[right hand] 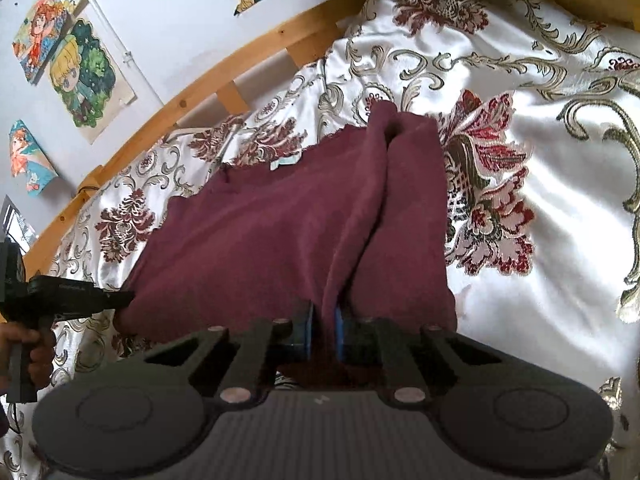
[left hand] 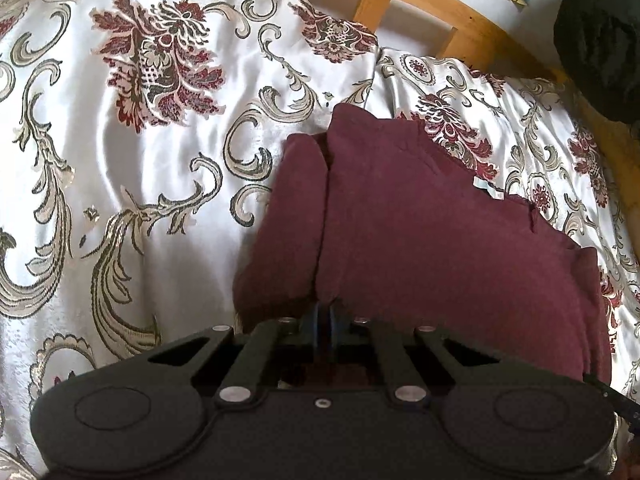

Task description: Fold small clothes

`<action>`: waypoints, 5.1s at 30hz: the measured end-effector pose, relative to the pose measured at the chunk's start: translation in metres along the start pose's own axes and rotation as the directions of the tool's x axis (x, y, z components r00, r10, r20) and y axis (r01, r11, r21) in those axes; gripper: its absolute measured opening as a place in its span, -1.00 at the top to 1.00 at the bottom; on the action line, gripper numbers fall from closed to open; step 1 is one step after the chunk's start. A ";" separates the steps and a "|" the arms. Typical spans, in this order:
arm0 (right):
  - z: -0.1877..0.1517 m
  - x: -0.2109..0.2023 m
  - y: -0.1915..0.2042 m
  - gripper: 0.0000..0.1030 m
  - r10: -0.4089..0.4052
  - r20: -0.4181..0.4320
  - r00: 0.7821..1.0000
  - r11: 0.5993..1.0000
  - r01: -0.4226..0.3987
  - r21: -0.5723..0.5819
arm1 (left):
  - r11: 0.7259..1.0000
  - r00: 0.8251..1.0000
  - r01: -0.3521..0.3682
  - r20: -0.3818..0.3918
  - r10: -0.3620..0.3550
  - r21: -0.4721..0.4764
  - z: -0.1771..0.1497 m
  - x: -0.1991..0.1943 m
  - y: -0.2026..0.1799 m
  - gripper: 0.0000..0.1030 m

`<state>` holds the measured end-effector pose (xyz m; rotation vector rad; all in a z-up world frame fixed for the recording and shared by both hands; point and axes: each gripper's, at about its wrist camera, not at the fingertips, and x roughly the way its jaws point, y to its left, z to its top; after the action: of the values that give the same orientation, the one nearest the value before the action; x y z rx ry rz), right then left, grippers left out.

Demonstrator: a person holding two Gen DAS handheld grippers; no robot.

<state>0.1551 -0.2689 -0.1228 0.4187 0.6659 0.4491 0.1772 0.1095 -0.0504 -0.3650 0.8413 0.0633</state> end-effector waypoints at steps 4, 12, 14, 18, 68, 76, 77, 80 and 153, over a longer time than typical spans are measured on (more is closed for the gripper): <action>-0.002 0.000 0.000 0.76 -0.002 0.003 1.000 1.000 0.002 0.004 | 1.000 1.000 -0.004 -0.002 0.004 0.012 0.000 0.000 0.000 0.89; -0.002 0.000 -0.002 0.75 -0.002 0.003 1.000 1.000 0.002 0.023 | 1.000 1.000 -0.011 -0.013 0.011 0.005 0.000 0.002 -0.001 0.85; -0.003 0.000 -0.002 0.75 -0.004 0.005 1.000 1.000 0.004 0.025 | 1.000 1.000 -0.012 -0.017 0.012 0.005 0.000 0.003 -0.001 0.82; -0.003 0.000 0.000 0.75 -0.015 0.008 1.000 1.000 0.015 0.015 | 1.000 1.000 -0.012 -0.021 0.012 -0.001 0.000 0.004 0.001 0.79; -0.006 -0.005 0.041 -0.99 -0.071 0.132 0.989 0.958 0.104 -0.266 | 0.999 1.000 -0.028 0.012 0.028 -0.038 0.010 0.014 0.015 -0.98; 0.002 0.004 0.077 -1.00 -0.286 0.278 0.917 0.884 0.365 -0.292 | 0.998 1.000 0.017 0.021 -0.019 0.059 0.018 0.025 0.007 -0.98; 0.003 0.008 0.083 -1.00 -0.288 0.278 0.916 0.882 0.367 -0.296 | 0.998 0.999 0.028 0.023 -0.030 0.060 0.018 0.027 0.007 -0.98; 0.002 0.028 0.105 -1.00 -0.286 0.251 0.925 0.864 0.362 -0.350 | 0.998 0.999 0.048 0.017 -0.049 0.050 0.018 0.030 0.007 -0.98; -0.030 0.077 0.118 -0.99 -0.251 0.225 0.942 0.843 0.326 -0.427 | 0.976 0.987 -0.159 -0.006 0.162 0.149 0.016 0.029 -0.029 -0.10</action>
<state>0.1586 -0.1246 -0.1220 -0.1002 0.4348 0.2661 0.2139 0.0847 -0.0541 -0.1572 0.8872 0.1470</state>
